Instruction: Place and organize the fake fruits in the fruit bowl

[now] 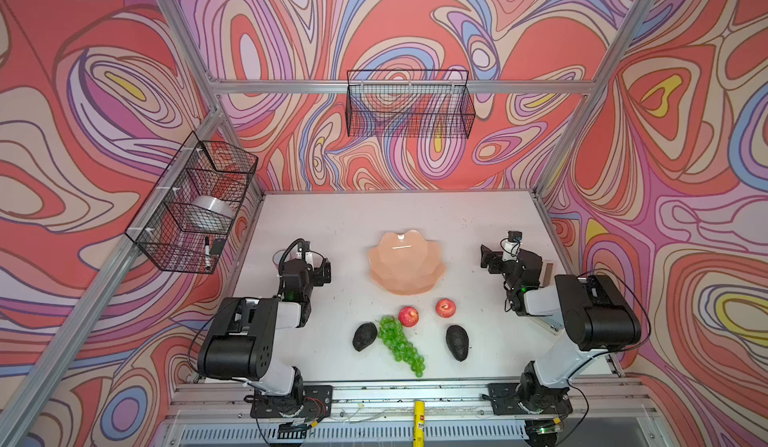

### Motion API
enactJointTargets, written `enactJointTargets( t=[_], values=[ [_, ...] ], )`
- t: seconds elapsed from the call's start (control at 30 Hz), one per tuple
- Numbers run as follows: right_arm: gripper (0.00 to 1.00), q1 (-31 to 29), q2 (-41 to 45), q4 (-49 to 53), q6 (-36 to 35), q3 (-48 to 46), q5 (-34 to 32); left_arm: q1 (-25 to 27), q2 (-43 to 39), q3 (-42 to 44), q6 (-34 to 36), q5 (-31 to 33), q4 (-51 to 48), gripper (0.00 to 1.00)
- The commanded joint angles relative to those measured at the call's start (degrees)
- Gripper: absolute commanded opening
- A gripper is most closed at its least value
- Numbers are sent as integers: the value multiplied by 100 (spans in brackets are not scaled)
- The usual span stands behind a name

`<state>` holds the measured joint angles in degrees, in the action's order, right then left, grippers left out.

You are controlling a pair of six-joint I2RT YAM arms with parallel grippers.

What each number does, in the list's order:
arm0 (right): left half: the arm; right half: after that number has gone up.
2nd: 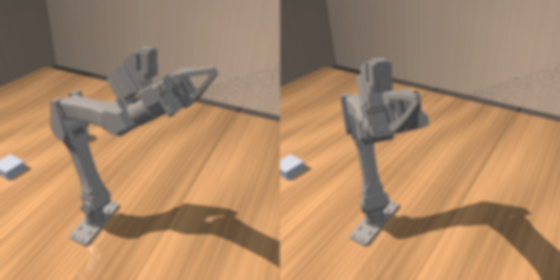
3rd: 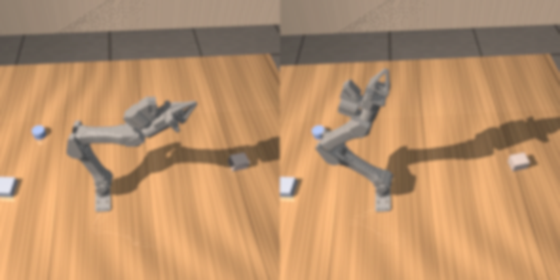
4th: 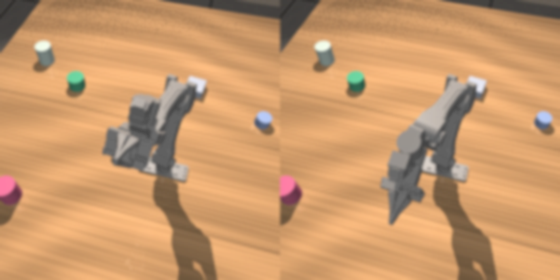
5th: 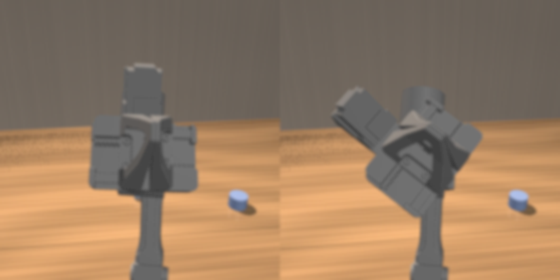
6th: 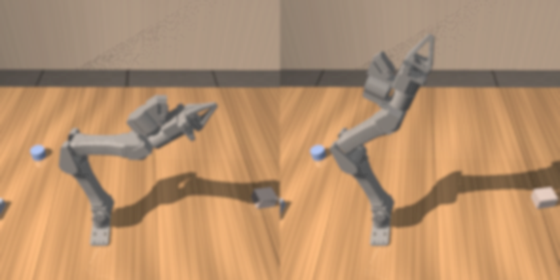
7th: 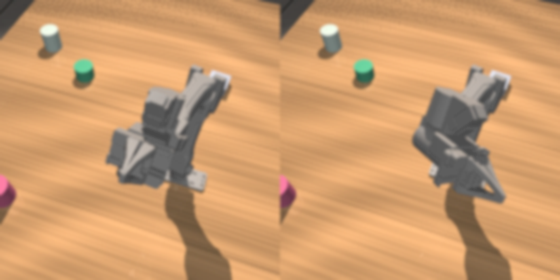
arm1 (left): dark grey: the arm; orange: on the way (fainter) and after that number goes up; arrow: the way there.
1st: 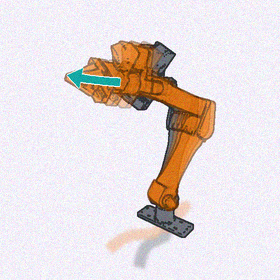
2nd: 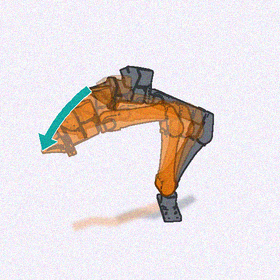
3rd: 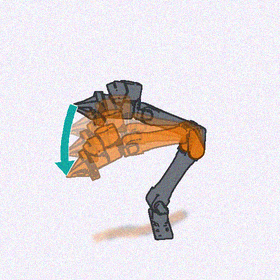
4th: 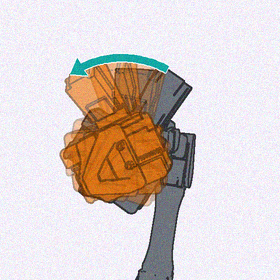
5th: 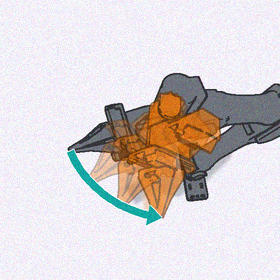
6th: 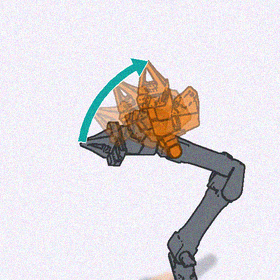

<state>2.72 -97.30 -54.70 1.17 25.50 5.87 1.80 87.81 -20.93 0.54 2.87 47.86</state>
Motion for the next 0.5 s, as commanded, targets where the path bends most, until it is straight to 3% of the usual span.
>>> enactJointTargets(
  t=[0.0, 0.47],
  values=[
    [98, 35, -70, -95, 36, 87, 52, -40, 43, -87, -53, 46, 251, 100],
    [98, 40, -88, -50, 41, 125, 38, -40, 52, -87, -51, 42, 259, 100]
  ],
)
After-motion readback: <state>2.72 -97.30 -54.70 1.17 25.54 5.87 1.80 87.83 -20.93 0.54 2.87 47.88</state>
